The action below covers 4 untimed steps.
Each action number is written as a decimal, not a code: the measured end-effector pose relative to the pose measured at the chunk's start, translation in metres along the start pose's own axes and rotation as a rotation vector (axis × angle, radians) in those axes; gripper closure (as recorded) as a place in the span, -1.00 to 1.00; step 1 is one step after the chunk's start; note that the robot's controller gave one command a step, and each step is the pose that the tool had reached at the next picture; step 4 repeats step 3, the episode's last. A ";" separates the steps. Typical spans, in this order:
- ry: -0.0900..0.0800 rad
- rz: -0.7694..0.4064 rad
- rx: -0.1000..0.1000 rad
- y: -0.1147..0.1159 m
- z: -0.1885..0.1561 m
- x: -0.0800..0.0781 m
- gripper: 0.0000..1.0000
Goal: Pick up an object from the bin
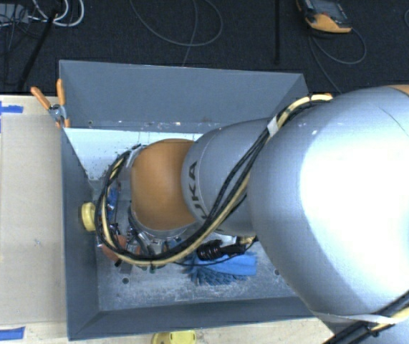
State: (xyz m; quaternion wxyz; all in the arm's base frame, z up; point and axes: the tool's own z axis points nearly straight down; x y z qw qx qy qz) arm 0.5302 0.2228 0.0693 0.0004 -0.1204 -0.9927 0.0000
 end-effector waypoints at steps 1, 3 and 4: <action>-0.001 0.030 0.000 -0.004 -0.116 -0.026 1.00; 0.002 0.023 0.001 0.006 -0.151 -0.036 1.00; 0.002 0.023 0.001 0.006 -0.151 -0.036 1.00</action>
Offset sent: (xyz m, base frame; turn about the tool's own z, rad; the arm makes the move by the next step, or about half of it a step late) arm 0.0000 0.0000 0.0000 0.0000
